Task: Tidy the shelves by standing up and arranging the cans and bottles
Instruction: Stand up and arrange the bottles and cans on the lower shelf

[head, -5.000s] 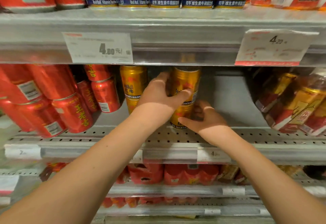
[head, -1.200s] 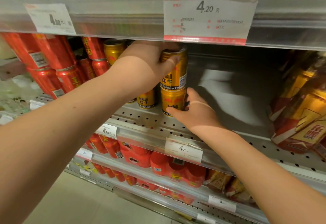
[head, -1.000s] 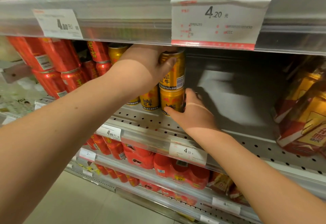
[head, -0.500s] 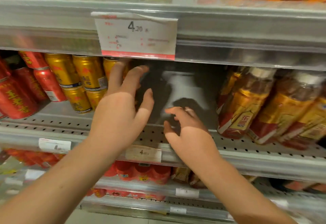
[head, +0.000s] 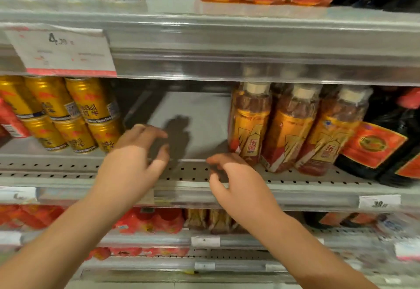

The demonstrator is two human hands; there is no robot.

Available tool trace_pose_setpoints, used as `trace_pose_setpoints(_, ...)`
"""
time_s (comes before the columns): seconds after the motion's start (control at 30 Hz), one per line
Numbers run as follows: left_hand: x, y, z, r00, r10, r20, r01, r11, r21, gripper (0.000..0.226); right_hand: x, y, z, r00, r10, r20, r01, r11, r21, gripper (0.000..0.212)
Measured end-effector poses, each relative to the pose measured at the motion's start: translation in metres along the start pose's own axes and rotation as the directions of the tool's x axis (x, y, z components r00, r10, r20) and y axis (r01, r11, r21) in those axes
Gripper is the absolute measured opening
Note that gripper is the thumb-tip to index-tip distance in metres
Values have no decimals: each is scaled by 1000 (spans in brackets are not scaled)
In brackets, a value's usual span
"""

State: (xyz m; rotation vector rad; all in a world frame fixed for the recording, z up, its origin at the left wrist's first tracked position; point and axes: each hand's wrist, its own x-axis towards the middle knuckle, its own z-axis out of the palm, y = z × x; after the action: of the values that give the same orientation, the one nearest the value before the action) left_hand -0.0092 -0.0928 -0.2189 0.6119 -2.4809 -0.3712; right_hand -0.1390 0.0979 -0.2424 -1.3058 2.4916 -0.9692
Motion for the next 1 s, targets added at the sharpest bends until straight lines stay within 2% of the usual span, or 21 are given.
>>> trace_pose_setpoints(0.1, -19, 2, 15, 985, -122, 121, 124, 992, -8, 26, 0, -3, 4, 1000, -27, -12, 27, 1000, 7, 34)
trace_pose_setpoints(0.2, -30, 0, 16, 981, -148, 125, 150, 989, -8, 23, -2, -8, 8, 997, -58, -41, 59, 998, 28, 29)
trace_pose_setpoints(0.3, -30, 18, 12, 990, -121, 70, 126, 990, -71, 24, -16, 2, -3, 988, -26, -154, 43, 993, 108, 22)
trace_pose_setpoints(0.4, -17, 64, 8, 999, -43, 27, 48, 974, -221, 24, -35, 29, -33, 947, 85, -309, -24, 980, 197, 20)
trace_pose_setpoints(0.47, -5, 102, 15, 999, 26, 38, -14, 956, -294, 19, -42, 49, -50, 925, 152, -348, -71, 970, 234, 22)
trace_pose_setpoints(0.57, 7, 158, 43, 990, 89, 108, -66, 978, -200, 34, -48, 70, -63, 931, 189, -311, -122, 967, 223, 21)
trace_pose_setpoints(0.67, 9, 183, 74, 986, -3, 167, 14, 998, -65, 41, -53, 84, -76, 940, 163, -300, -115, 978, 171, 18)
trace_pose_setpoints(0.83, 9, 179, 95, 995, -90, 47, 88, 995, 47, 45, -61, 117, -96, 935, 175, -307, -129, 978, 165, 21)
trace_pose_setpoints(1.0, 7, 180, 95, 998, -47, 44, 42, 994, 99, 36, -70, 131, -99, 930, 195, -312, -143, 973, 184, 19)
